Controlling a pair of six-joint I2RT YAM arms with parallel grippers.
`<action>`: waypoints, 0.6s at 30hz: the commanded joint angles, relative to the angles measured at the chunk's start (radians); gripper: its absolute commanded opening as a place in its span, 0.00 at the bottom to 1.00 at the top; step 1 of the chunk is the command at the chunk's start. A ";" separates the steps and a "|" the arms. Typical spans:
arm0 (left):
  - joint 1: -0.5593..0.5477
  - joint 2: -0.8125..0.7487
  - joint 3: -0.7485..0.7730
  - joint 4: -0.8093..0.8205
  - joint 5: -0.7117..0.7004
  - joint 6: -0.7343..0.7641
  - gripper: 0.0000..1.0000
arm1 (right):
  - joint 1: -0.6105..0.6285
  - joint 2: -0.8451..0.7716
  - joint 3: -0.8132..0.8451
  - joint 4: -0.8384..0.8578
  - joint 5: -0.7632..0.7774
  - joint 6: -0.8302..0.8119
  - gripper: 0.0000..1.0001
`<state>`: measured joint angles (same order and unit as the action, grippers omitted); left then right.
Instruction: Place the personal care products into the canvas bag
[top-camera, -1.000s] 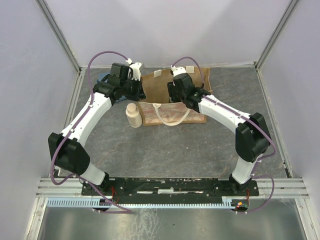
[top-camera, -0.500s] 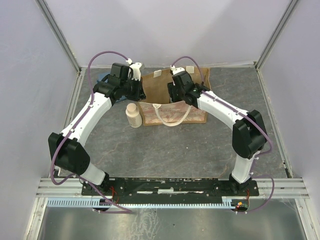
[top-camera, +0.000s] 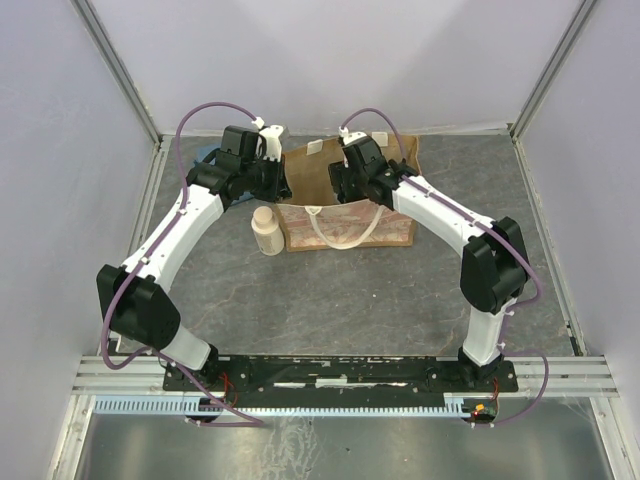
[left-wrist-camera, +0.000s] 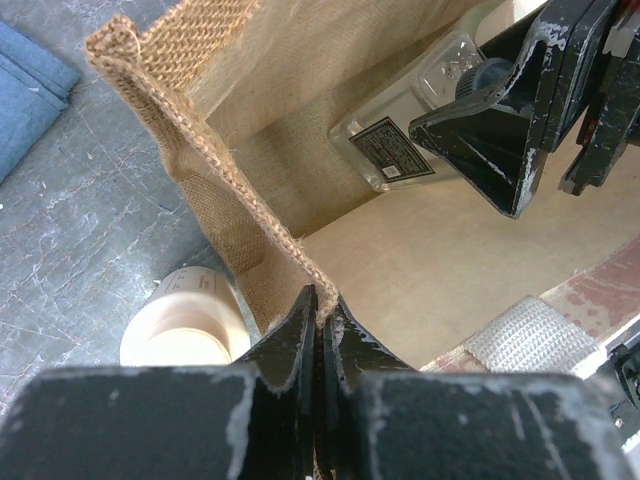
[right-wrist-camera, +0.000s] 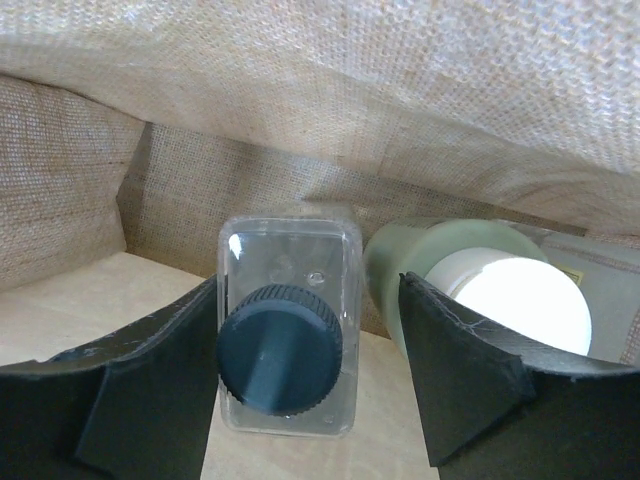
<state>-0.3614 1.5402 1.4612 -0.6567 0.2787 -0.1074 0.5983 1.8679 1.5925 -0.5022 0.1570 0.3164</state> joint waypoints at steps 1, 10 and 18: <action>0.005 -0.012 0.032 -0.004 0.004 -0.012 0.03 | -0.023 -0.028 0.047 -0.005 0.033 -0.006 0.76; 0.004 -0.009 0.036 -0.004 0.003 -0.010 0.03 | -0.023 -0.101 0.106 -0.053 0.022 -0.009 0.82; 0.004 0.014 0.058 -0.002 -0.012 -0.003 0.03 | 0.010 -0.209 0.156 -0.143 -0.018 -0.037 0.82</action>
<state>-0.3614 1.5444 1.4628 -0.6567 0.2726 -0.1074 0.5869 1.7695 1.6997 -0.6094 0.1440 0.3096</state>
